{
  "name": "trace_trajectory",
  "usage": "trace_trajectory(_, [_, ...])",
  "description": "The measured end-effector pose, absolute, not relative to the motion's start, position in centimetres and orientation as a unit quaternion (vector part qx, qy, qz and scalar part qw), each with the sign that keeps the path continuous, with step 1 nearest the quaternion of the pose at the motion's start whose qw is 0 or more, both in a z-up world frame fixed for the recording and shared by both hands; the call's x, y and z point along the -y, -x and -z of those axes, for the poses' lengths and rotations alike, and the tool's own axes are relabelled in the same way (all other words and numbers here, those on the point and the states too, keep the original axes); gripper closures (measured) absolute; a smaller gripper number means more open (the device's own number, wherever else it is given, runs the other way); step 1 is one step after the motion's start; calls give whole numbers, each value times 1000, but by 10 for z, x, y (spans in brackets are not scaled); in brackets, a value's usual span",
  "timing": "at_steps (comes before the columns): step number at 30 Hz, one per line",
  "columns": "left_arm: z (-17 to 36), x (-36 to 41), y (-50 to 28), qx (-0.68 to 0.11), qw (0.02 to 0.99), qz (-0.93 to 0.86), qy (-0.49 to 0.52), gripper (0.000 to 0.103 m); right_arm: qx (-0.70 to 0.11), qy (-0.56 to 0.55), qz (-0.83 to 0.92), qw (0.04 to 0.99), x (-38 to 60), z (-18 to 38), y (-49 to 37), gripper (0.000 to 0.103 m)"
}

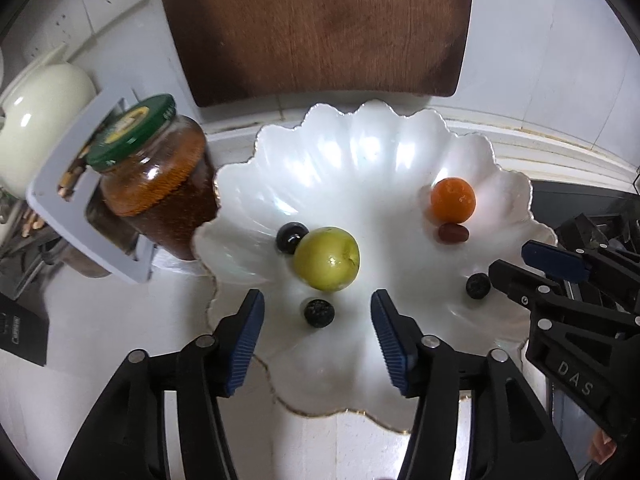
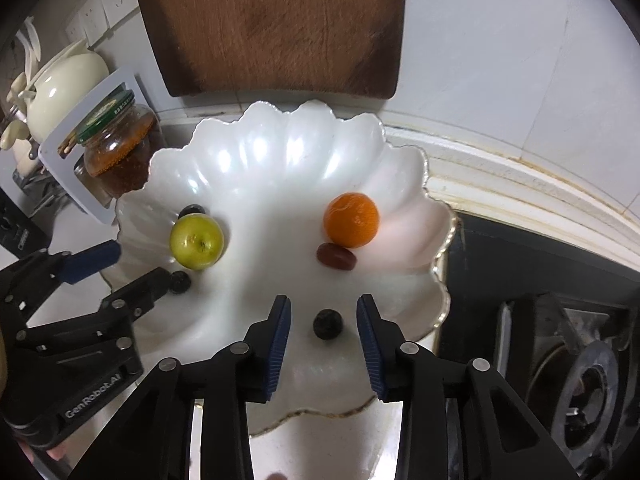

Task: Organize fruits
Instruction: 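Move both open tools back toward the remaining fruits on the counter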

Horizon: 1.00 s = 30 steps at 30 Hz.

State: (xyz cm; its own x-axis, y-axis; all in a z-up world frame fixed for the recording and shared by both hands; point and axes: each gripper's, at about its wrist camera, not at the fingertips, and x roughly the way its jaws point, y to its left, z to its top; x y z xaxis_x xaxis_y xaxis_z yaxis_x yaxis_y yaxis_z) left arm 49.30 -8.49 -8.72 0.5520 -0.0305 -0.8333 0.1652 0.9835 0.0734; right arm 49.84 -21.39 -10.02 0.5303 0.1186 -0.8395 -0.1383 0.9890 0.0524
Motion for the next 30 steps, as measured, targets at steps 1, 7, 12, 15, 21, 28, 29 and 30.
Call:
trace_trajectory(1, [84, 83, -491, -466, 880, 54, -71, 41, -477, 10, -73, 876, 215, 98, -496, 67])
trace_trajectory(7, [63, 75, -476, -442, 893, 41, -68, 29, -457, 15, -63, 887, 222, 82, -483, 63])
trace_trajectory(12, [45, 68, -460, -415, 907, 35, -64, 17, -441, 16, -58, 895, 224, 71, -469, 59])
trace_trajectory(15, [36, 64, -450, -400, 914, 27, -64, 14, -431, 16, -56, 901, 224, 65, -459, 59])
trace_trajectory(21, [25, 61, -429, -380, 922, 29, -63, 13, -403, 23, -56, 913, 222, 50, -436, 59])
trace_trajectory(28, [11, 58, -403, -343, 937, 22, -70, 11, -369, 20, -59, 927, 223, 32, -408, 59])
trace_trajectory(29, [9, 58, -399, -337, 939, 21, -73, 11, -366, 19, -58, 929, 223, 31, -404, 59])
trace_trajectory(30, [7, 58, -395, -332, 940, 21, -75, 11, -362, 19, -57, 930, 223, 29, -399, 59])
